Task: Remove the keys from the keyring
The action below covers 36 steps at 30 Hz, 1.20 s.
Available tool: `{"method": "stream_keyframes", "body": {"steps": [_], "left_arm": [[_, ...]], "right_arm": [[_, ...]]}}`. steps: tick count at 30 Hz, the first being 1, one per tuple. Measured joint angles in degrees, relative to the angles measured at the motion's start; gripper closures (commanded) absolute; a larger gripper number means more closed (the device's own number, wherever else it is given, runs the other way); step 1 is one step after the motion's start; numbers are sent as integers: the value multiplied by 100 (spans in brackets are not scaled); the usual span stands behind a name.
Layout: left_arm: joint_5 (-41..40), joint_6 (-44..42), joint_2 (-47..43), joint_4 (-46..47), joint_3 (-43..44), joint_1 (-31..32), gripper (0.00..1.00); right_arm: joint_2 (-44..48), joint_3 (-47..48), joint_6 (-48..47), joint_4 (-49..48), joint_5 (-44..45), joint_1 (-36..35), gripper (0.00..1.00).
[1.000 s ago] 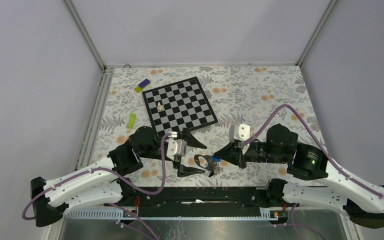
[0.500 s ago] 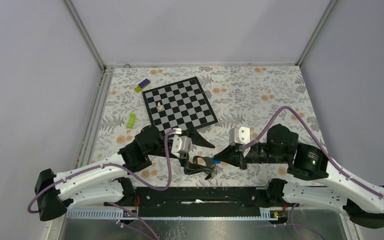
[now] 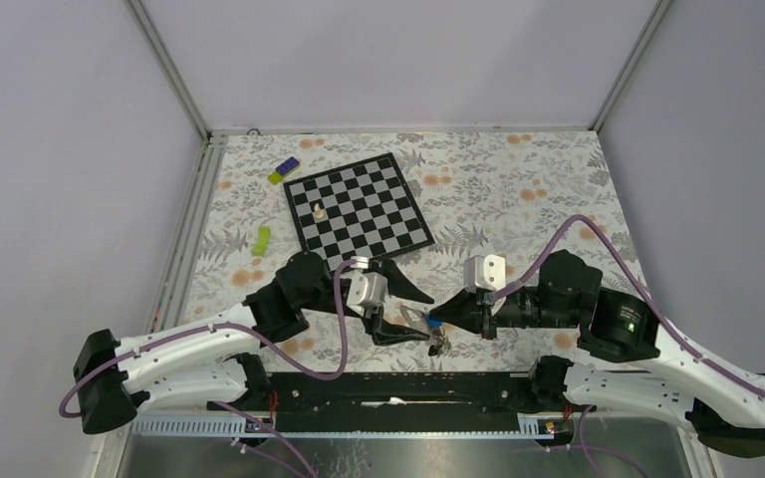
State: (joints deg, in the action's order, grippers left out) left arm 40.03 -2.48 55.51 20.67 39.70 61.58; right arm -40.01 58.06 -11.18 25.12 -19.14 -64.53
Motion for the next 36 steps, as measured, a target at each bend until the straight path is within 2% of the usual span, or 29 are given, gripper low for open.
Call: {"method": "stream_keyframes", "body": {"steps": [9,19,36], "left_arm": [[9,15,122,4,0,42,48],[-4,59,122,2,0,61,69],[-17,11,70,-83,0,66,71]], "right_arm": [[0,-57,4,-24,-2,0,100],[-2,-61,4,-28,-2,0,100],[0,-61,-26,-13,13,0,100]]}}
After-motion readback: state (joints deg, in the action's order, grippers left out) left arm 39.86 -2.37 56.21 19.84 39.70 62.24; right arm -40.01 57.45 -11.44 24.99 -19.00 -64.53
